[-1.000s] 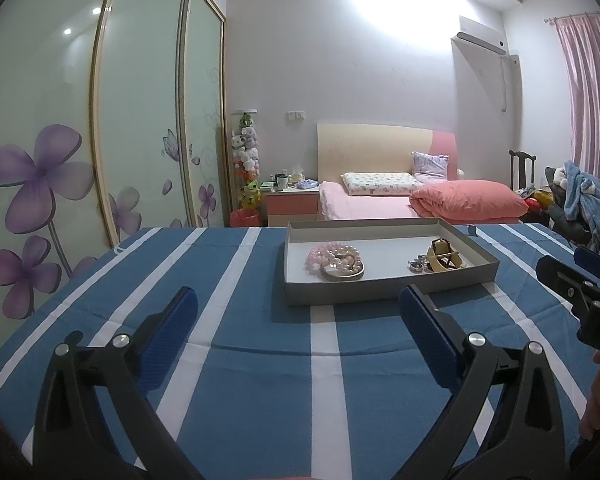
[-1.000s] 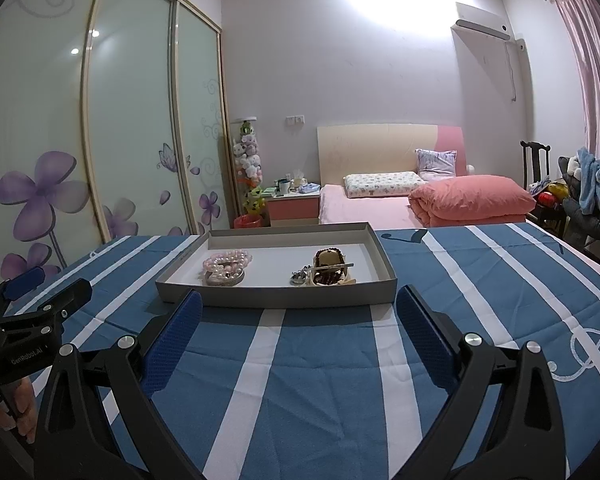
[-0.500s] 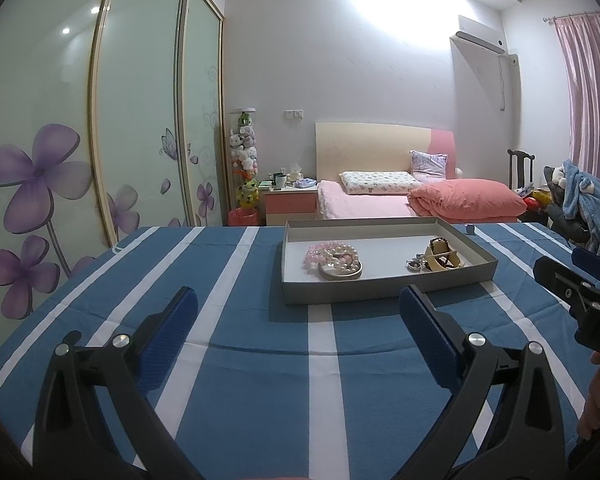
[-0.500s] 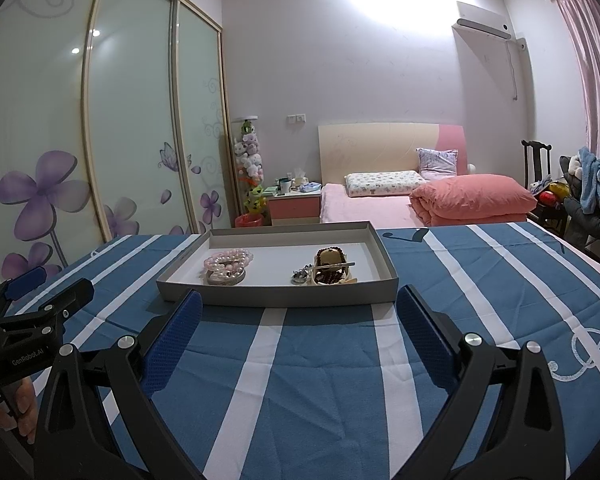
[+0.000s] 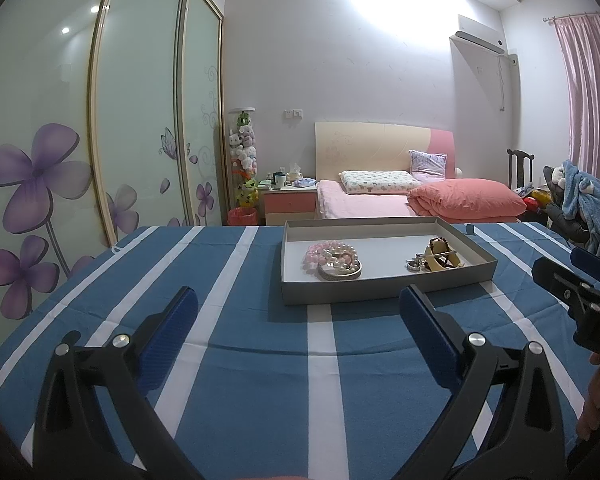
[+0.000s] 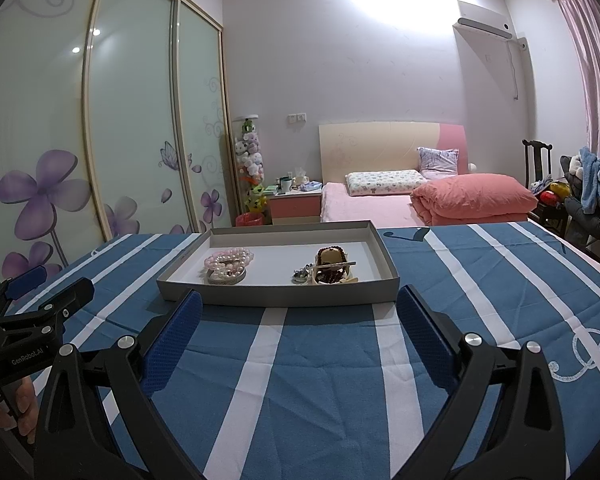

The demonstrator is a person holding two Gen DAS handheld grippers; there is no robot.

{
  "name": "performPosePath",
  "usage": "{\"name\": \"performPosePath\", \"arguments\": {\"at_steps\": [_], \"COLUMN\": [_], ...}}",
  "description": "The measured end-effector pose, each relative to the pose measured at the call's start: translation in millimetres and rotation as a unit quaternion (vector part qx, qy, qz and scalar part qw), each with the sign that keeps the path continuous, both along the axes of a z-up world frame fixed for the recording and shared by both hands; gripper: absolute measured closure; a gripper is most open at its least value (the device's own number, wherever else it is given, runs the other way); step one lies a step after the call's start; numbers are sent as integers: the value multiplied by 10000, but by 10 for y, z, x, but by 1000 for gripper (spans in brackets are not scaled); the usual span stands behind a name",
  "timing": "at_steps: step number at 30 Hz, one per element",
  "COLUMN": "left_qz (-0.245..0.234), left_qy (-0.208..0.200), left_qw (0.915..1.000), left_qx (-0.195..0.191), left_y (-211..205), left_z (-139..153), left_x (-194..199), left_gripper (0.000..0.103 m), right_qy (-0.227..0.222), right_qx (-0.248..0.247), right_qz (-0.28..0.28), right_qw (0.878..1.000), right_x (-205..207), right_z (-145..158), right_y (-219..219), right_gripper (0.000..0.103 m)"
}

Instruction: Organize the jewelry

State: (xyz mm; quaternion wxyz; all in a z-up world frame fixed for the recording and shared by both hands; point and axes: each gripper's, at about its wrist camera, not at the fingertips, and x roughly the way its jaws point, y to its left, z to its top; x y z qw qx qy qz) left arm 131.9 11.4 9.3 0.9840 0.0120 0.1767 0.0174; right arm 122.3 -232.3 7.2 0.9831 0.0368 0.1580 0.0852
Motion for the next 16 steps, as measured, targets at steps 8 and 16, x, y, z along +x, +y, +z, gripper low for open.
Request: {"name": "performPosePath", "arguments": {"at_steps": [8,16], "left_qz": [13,-23], "left_qy": [-35,-3], "left_qw": [10000,10000], "left_qx": [-3,-51], "left_y": [-3,6], "left_z": [2,9], "left_x": [2,5], "left_gripper": [4,4], "right_qy": [0,1], "right_qx": [0,1], "right_qz": [1,0], "right_qw": [10000,10000], "right_x": [-6,1], "right_z": [3,8], "right_y": [5,0], "right_gripper": [6,6]}}
